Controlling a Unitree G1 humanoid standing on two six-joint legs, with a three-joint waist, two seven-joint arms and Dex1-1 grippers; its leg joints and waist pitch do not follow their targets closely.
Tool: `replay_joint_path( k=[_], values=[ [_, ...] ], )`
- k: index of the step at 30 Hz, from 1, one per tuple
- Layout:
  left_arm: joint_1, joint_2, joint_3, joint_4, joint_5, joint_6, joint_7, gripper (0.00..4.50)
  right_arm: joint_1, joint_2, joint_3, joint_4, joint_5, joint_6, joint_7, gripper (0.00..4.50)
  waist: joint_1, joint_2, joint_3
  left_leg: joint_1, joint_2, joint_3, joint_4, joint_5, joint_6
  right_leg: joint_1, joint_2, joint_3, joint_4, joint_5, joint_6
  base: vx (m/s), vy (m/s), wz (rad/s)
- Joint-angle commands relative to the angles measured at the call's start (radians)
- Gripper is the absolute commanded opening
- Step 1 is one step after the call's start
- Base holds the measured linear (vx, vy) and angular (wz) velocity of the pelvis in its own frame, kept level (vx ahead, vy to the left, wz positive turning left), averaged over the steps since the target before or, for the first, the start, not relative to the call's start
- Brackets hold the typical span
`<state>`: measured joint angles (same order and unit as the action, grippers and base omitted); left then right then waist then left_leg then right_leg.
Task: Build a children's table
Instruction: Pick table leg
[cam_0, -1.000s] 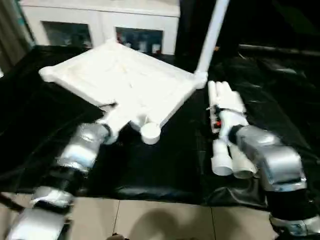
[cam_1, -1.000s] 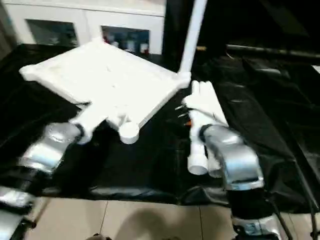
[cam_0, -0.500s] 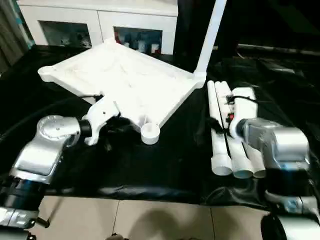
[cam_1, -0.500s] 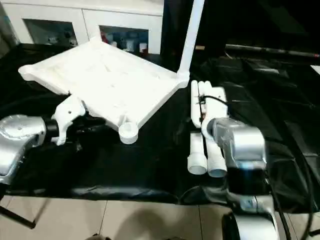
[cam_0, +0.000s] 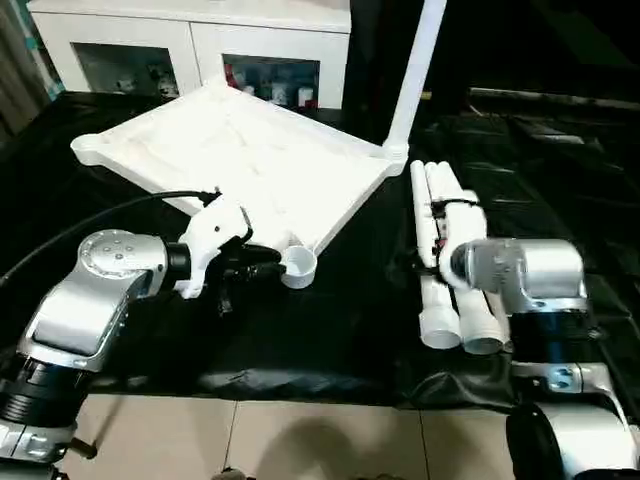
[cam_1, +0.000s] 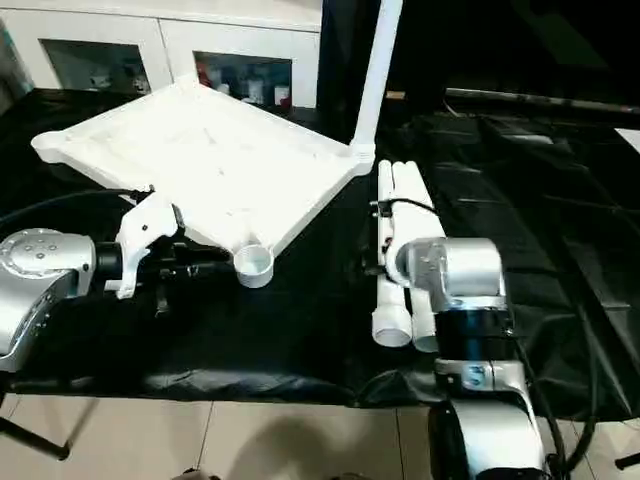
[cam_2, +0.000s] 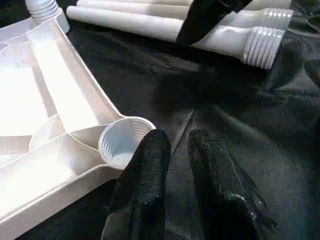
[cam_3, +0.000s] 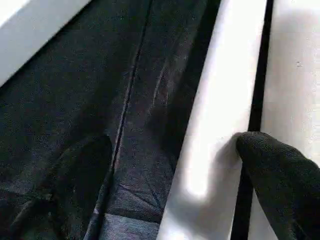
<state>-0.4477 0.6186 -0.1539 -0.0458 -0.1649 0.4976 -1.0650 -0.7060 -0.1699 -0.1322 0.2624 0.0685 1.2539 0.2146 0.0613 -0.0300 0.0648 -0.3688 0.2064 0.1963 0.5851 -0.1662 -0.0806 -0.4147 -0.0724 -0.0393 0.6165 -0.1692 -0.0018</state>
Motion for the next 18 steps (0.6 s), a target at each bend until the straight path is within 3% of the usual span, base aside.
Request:
replay_joint_path(
  k=[1,8,9,16,18],
  values=[
    [-0.005,0.007,-0.014,-0.018,-0.012,0.010,-0.004,0.99,-0.016,-0.006,0.004,0.038,0.004,0.006,-0.003,4.41,0.002,0.001,-0.075,0.018,0.009,-0.006,-0.062,-0.152,-0.068,0.047,-0.045,0.038,-0.060,-0.208,-0.142,0.000,0.000,0.00],
    [-0.005,0.007,-0.015,-0.022,-0.009,0.019,-0.004,0.99,-0.035,-0.006,0.010,0.104,-0.004,-0.010,-0.020,4.41,0.003,0.001,-0.075,0.017,0.009,-0.006,-0.061,-0.154,-0.072,0.047,-0.046,0.038,-0.061,-0.218,-0.141,0.000,0.000,0.00],
    [-0.005,0.008,-0.016,-0.025,-0.009,0.022,-0.002,0.99,-0.040,-0.006,0.004,0.118,-0.003,-0.014,-0.025,4.41,0.002,-0.005,-0.076,0.017,0.009,-0.006,-0.061,-0.151,-0.070,0.048,-0.045,0.037,-0.060,-0.215,-0.140,0.000,0.000,0.00],
    [-0.003,0.013,-0.023,-0.027,-0.004,0.021,0.001,0.99,-0.063,0.006,-0.022,0.201,0.008,-0.043,-0.037,4.41,0.003,-0.002,-0.077,0.017,0.009,-0.006,-0.060,-0.152,-0.071,0.046,-0.046,0.037,-0.058,-0.220,-0.138,0.000,0.000,0.00],
    [-0.003,0.013,-0.024,-0.027,-0.003,0.021,0.000,0.99,-0.066,0.008,-0.025,0.213,0.012,-0.047,-0.037,4.16,0.002,-0.003,-0.077,0.016,0.009,-0.006,-0.060,-0.152,-0.071,0.047,-0.045,0.037,-0.058,-0.209,-0.143,0.000,0.000,0.00]
  ],
)
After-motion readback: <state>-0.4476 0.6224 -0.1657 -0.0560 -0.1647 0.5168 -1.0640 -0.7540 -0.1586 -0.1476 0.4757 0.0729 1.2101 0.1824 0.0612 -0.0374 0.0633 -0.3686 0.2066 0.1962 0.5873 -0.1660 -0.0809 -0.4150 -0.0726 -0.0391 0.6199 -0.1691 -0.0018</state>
